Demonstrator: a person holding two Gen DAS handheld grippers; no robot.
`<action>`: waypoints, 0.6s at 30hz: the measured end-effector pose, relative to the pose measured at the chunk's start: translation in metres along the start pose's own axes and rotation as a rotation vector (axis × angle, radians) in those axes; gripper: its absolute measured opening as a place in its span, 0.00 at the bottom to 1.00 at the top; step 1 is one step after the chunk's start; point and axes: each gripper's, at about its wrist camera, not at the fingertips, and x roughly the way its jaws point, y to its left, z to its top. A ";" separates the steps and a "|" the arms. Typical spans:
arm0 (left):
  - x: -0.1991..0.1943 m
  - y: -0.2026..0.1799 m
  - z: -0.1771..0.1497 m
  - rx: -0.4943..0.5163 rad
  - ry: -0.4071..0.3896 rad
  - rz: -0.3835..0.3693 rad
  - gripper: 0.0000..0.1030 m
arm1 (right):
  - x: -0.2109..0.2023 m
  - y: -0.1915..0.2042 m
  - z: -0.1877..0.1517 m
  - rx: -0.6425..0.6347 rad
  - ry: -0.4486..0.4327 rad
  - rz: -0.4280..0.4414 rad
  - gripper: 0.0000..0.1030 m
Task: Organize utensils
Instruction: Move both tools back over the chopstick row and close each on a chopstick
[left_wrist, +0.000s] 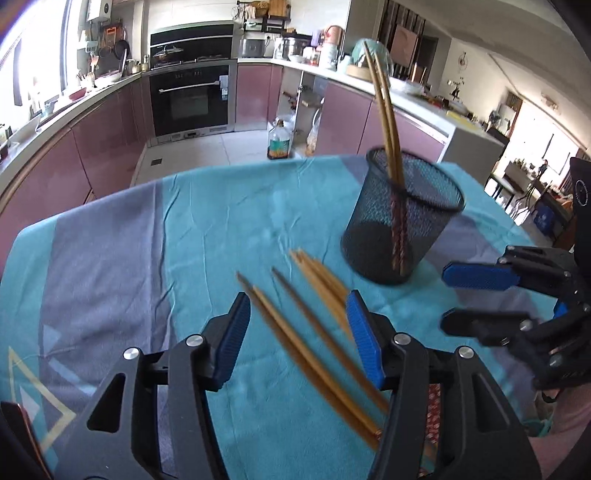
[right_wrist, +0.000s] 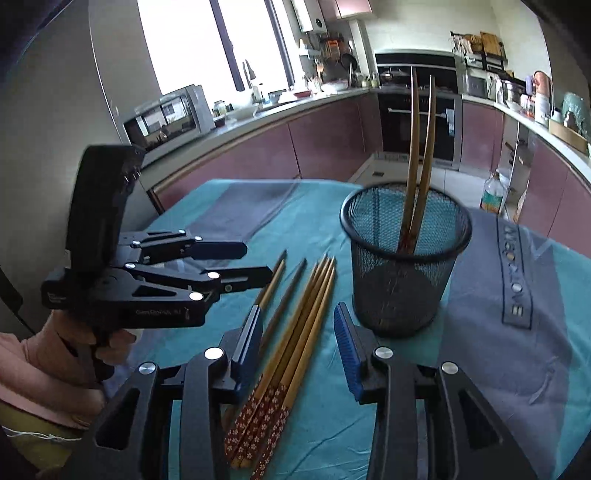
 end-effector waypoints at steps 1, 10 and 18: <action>0.002 0.000 -0.005 0.004 0.011 0.002 0.52 | 0.009 0.001 -0.006 0.007 0.026 0.004 0.35; 0.012 -0.009 -0.023 0.015 0.052 0.010 0.52 | 0.043 0.008 -0.018 0.022 0.099 -0.060 0.30; 0.013 -0.010 -0.031 0.000 0.083 -0.026 0.51 | 0.034 -0.002 -0.023 0.098 0.089 -0.036 0.30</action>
